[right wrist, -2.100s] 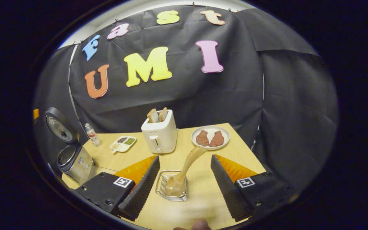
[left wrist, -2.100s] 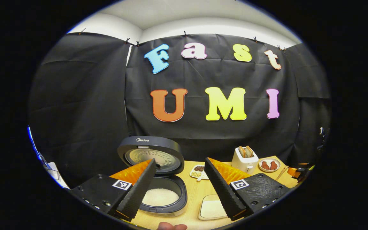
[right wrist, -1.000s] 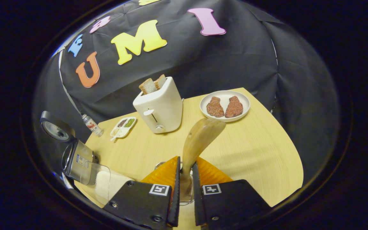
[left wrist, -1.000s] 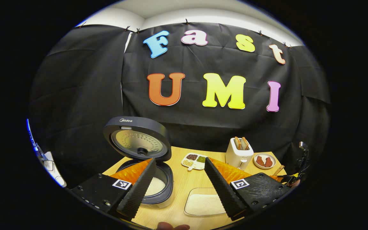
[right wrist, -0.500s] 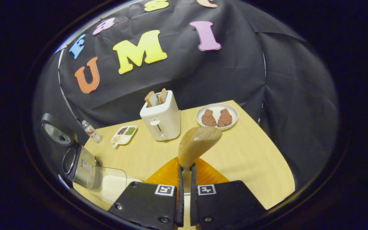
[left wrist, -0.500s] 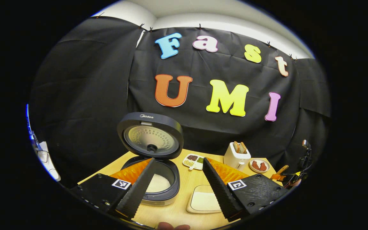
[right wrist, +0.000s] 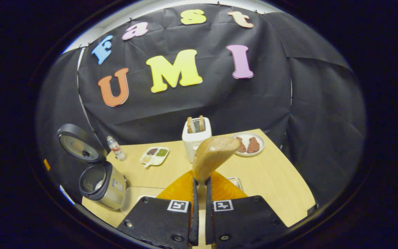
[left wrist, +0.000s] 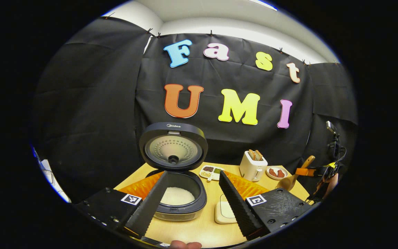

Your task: Close the left gripper, press the button to open the rice cooker; take a wooden spoon from the chopstick holder with the right hand, scoop a spoonful of rice and pour it into the rice cooker, then put the wooden spoon back into the chopstick holder.

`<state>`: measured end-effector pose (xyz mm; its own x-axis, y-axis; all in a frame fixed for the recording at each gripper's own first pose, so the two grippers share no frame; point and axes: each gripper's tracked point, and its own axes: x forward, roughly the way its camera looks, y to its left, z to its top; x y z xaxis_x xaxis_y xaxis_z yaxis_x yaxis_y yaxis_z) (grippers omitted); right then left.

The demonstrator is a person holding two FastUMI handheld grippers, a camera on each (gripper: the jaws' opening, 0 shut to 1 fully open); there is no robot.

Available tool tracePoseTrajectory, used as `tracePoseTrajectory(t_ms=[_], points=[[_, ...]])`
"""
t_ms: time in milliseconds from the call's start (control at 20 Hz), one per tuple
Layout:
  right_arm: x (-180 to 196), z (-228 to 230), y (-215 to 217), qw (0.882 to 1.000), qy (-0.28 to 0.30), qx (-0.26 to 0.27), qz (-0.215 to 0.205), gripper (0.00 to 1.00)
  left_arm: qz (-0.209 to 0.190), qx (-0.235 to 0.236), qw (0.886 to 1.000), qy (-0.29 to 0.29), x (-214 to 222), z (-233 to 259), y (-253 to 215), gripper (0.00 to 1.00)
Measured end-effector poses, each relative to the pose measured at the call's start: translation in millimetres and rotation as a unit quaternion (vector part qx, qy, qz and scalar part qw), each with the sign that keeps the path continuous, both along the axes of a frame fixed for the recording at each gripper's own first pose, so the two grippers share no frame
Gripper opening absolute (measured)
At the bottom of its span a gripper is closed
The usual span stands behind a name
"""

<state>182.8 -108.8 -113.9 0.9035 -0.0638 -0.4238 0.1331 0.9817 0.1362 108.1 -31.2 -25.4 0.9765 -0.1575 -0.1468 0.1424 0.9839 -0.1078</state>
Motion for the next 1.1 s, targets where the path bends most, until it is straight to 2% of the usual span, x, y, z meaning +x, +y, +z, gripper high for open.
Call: tracePoseTrajectory(t_ms=[150,350,600,750,950,1100], points=[[2,-6,50,1.0,-0.003,-0.004,0.026,0.12,0.002,0.003,1.0,-0.004,-16,-5,25,0.95],[7,-54,88,0.998,0.031,-0.026,0.039,0.13,0.02,-0.003,1.0,0.008,-44,-15,60,0.95],[8,-100,95,0.992,0.066,-0.103,0.021,0.13,0.053,-0.011,0.998,0.021,-66,-26,97,0.95],[5,-124,94,0.984,0.082,-0.156,0.023,0.12,0.07,-0.021,0.997,0.029,-72,-30,111,0.95],[1,-139,115,0.983,0.089,-0.154,0.042,0.13,0.082,-0.028,0.996,0.033,-79,-28,121,0.95],[-3,-153,153,0.987,0.11,-0.091,0.08,0.13,0.084,-0.03,0.995,0.039,-83,-29,122,0.95]])
